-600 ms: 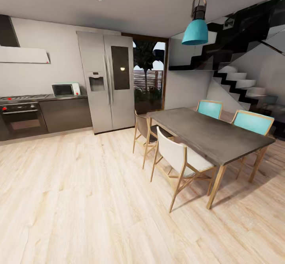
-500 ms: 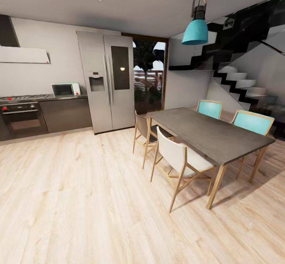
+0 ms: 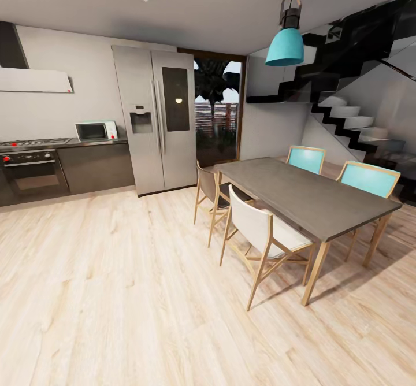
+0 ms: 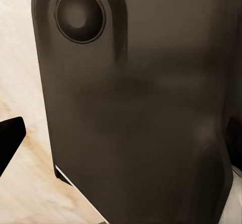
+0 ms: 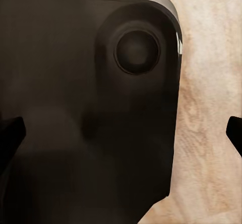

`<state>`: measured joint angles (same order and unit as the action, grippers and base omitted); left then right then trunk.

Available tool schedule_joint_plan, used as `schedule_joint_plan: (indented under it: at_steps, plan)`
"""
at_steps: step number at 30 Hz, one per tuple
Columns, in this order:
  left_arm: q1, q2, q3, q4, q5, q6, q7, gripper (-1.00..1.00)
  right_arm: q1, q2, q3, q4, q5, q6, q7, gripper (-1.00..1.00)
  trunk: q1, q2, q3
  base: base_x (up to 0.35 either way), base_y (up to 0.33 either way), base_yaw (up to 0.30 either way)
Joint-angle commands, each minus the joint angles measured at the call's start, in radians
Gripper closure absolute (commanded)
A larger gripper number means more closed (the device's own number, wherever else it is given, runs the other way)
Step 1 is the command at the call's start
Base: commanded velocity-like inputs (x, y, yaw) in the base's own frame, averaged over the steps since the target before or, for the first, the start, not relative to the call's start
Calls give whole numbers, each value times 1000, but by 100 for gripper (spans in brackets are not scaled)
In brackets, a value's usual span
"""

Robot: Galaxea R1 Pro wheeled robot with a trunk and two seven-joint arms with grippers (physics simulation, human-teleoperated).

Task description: Pick up the poster from the kitchen countertop and hang it on one of the wall nails in the kitchen.

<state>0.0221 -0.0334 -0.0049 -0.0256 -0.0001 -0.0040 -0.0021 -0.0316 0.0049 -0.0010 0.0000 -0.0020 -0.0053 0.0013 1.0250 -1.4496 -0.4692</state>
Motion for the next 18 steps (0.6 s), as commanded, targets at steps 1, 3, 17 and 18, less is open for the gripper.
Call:
schedule_joint_plan:
  at_steps: [1, 3, 17, 18]
  plan:
    - [1, 0, 0, -2, 0, 0, 0, -100, 0, 0, 0, 0, 0, -1, 0, -100, 0, 0, -1, 0, 0, 0]
    - [4, -5, 1, -7, -2, 0, 2, -100, -6, -6, 0, -6, 2, -2, -1, -100, 0, 0, -1, 0, 0, 0]
    - [12, -18, 8, -717, -7, -4, 6, -100, -71, -62, 2, -517, 13, -10, -6, -100, 0, 0, -1, 0, 0, 0]
    - [12, -17, 10, -724, -6, -5, 6, -100, -71, -64, 1, -521, 13, -11, -6, -100, 0, 0, -1, 0, 0, 0]
